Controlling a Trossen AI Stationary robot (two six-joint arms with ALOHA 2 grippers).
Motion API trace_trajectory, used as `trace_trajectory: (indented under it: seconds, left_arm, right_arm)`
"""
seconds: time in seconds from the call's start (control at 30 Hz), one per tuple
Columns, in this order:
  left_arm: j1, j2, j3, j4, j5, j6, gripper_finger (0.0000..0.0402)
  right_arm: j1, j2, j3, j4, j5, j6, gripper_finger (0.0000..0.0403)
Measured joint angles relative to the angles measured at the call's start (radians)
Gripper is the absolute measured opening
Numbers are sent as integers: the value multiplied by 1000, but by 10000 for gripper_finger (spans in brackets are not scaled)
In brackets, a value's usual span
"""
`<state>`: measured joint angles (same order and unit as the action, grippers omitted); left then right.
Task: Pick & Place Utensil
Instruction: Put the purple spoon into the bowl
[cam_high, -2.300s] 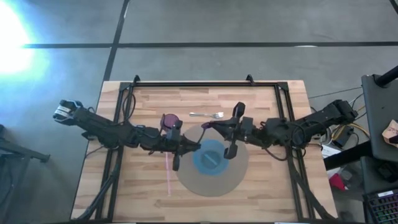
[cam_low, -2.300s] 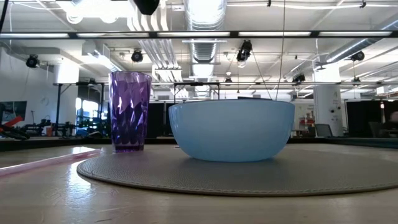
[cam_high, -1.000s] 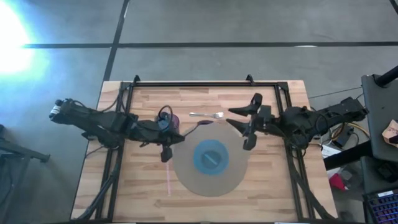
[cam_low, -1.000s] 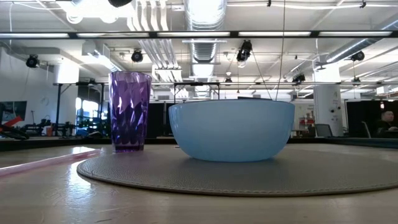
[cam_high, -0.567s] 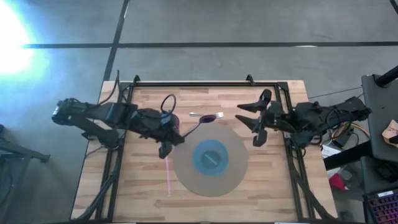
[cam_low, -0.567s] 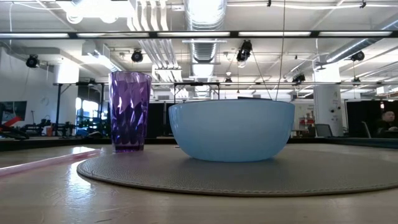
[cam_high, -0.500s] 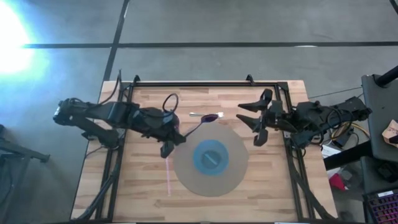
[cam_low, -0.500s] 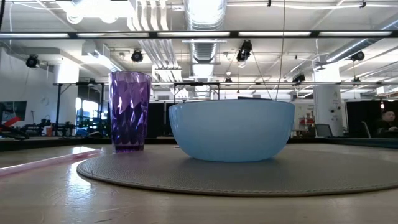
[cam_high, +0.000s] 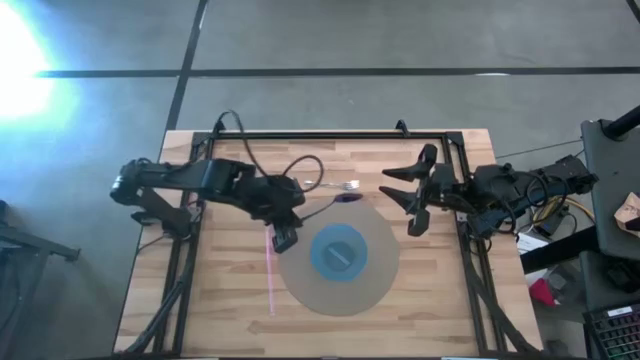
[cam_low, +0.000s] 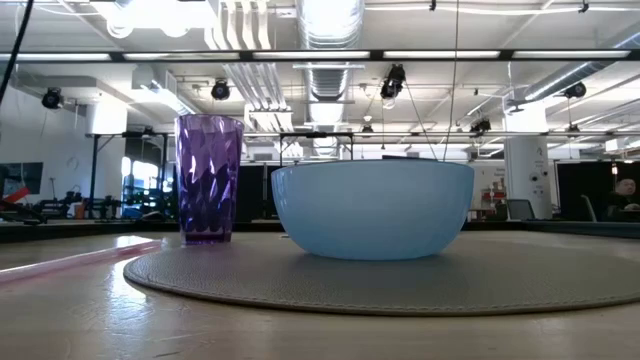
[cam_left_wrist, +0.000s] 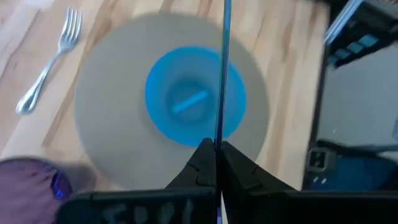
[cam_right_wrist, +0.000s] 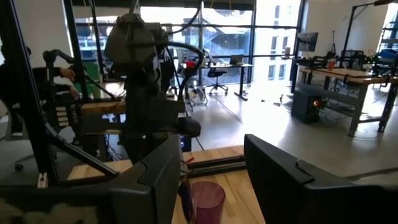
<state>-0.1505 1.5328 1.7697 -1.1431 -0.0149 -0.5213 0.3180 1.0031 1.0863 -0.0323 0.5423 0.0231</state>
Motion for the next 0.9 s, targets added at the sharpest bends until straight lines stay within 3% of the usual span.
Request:
trace_trajectory:
  seconds: [0.47, 0.9]
  left_arm:
    - [-7, 157, 43, -217, 165, -89, 0]
    - [-19, 235, 43, -238, 322, -199, 0]
  right_arm:
    - [0, 0, -2, -86, 1, 4, 166]
    - [0, 0, -6, -123, 1, 30, 172]
